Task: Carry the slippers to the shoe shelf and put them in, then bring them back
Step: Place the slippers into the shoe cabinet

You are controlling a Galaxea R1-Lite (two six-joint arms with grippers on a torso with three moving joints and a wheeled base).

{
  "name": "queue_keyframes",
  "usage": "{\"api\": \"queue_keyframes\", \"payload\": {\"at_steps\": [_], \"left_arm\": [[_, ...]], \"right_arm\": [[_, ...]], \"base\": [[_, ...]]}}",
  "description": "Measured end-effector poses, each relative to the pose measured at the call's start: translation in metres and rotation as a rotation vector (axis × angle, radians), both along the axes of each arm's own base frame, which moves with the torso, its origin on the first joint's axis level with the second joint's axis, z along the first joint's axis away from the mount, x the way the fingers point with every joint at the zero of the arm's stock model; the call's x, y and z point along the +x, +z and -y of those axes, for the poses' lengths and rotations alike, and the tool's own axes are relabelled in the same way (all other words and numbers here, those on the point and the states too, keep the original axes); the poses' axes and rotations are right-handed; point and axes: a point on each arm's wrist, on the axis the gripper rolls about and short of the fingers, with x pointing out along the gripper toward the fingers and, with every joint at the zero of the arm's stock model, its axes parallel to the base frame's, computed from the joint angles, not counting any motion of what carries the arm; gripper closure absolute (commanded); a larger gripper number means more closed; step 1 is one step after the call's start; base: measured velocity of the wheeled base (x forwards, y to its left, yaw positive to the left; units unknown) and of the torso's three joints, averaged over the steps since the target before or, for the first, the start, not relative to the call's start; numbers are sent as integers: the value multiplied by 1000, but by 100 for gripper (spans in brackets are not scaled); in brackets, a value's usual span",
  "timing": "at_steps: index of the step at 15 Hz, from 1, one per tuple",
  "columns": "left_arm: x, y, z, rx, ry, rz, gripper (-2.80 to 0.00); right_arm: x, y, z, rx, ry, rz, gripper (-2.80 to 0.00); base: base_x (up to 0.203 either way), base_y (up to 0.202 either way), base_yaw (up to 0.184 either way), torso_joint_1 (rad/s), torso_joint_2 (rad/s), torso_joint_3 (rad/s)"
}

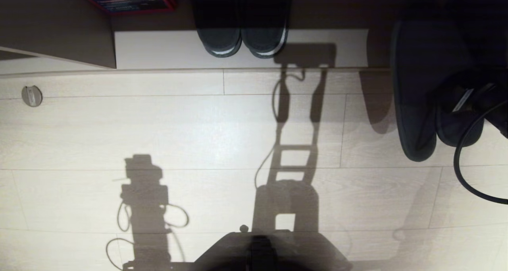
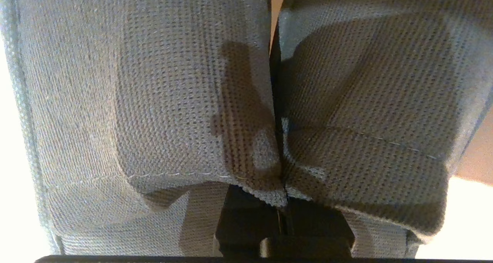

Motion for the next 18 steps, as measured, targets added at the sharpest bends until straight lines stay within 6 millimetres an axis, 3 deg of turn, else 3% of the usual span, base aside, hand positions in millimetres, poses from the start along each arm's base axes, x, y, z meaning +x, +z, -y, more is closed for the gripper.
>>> {"api": "queue_keyframes", "payload": {"at_steps": [2,7,12,18], "left_arm": [[0,0,0,0,0,0,0],[0,0,0,0,0,0,0],[0,0,0,0,1,0,0],[0,0,0,0,0,0,0]], "right_arm": [[11,5,0,1,0,6,0],[58,48,-2,14,-5,133,0],[91,69,1,63,1,194,0],[113,75,12,108,-6,225,0]], "base": [[0,0,0,0,0,0],[0,0,0,0,0,0],[0,0,0,0,0,0],[0,0,0,0,0,0]]}}
